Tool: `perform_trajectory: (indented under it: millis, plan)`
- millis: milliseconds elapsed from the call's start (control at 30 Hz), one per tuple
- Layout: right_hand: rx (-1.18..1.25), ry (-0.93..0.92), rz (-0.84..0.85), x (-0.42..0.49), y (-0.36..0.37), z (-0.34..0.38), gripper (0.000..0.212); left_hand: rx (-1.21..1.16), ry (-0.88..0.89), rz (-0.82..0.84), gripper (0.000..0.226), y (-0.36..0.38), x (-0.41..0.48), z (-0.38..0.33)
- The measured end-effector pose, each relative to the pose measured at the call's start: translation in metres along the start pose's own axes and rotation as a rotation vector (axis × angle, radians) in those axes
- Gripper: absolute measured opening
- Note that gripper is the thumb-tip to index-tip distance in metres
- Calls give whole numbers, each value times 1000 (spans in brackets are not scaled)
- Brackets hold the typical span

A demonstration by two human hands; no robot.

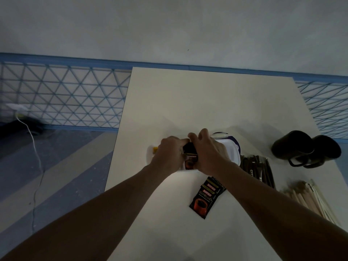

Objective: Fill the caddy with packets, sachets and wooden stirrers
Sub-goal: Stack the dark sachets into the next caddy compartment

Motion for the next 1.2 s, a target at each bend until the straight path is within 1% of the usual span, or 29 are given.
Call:
perform_trajectory:
  millis: [233, 400, 533, 633, 733, 800, 900, 1000, 1100, 1200]
  plan:
    - [-13, -13, -46, 1, 1, 0, 64, 5, 32, -6, 37, -1, 0, -6]
    - [15, -7, -80, 2, 2, -2, 57, 5, 33, 1, 35, -6, 0, -10]
    - [59, -9, -72, 2, 4, -4, 57, 0, -11, 12, 36, -3, 1, -3]
    - [86, -13, -67, -1, 0, -8, 65, 13, -48, 0, 47, -5, 2, -1]
    - [110, -4, -99, -9, -8, -16, 69, 28, -75, -47, 55, -12, -2, 0]
    - [113, 23, -120, -16, -15, -23, 67, 8, -81, -91, 56, -17, -4, -1]
    - [166, 78, -161, -31, -29, -32, 61, -44, -64, -165, 48, -25, -8, -9]
    - [256, 126, -232, -47, -43, -43, 47, -70, -26, -210, 29, -31, -15, -26]
    - [327, 164, -321, -70, -55, -54, 26, -117, 21, -164, 10, -21, -22, -44]
    - [345, 172, -344, -93, -55, -59, 11, -148, 65, -65, 9, 1, -33, -58]
Point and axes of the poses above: each hand's wrist, its own x-axis towards the middle knuckle, its own y-axis out of the palm, z = x × y, the point moved 10 cm from there along x, towards the middle knuckle, and after that the axes turned 6 degrees about y, right-handed, at the moved point
